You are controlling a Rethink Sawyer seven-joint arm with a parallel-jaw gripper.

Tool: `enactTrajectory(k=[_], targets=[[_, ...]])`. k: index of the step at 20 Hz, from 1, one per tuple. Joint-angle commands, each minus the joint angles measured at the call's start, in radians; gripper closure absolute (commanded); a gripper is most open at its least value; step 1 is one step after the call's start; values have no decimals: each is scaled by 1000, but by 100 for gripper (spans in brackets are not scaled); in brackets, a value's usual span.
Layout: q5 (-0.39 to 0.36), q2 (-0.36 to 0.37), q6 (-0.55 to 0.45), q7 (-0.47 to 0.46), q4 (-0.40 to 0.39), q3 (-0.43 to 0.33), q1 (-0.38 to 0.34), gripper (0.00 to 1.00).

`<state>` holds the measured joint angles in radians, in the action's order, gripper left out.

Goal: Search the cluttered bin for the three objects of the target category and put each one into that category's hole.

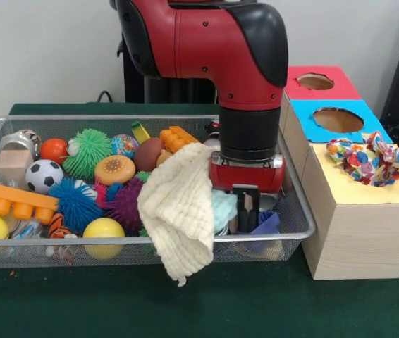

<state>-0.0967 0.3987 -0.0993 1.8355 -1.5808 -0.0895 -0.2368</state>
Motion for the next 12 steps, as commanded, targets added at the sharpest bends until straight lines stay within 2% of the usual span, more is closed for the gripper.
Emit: enactTrajectory(k=[1,6,12], targets=[[-104,2,-105,0,-70,62,-48,100],[-167,18,-132,-39,-54,80,-74,100],[-226,-2,-183,-72,-15,72,-112,100]])
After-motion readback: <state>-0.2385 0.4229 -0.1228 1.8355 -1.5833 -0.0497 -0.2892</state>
